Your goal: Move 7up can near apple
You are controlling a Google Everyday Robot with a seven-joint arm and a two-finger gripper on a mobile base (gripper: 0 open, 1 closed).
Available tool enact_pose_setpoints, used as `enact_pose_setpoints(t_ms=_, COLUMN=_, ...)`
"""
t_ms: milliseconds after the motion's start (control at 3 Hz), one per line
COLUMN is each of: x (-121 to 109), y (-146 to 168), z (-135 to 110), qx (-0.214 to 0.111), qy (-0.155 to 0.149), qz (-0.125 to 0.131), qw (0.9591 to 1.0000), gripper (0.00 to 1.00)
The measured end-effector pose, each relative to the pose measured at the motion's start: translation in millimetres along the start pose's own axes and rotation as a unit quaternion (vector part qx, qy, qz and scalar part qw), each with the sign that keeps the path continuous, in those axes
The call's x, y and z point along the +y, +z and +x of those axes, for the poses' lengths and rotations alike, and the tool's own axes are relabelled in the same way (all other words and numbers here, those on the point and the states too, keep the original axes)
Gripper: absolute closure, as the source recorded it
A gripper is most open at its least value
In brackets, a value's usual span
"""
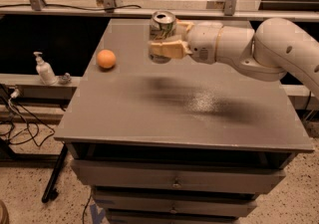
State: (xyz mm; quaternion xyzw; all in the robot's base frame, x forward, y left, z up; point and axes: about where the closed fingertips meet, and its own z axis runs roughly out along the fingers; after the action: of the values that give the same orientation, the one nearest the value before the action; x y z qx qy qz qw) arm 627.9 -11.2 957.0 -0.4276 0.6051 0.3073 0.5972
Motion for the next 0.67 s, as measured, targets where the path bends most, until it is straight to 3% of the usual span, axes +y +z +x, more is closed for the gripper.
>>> enact_pose_setpoints(t_ms=333, x=6.9, y=29.8, z=-11.7, qx=-0.018, qy=0.006, qz=-0.012, qw=0.9997, gripper=1.00)
enact_pose_setpoints(t_ms=667, x=6.9, y=29.9, z=-11.7, qx=-0.018, qy=0.006, qz=-0.012, qw=0.9997, gripper=1.00)
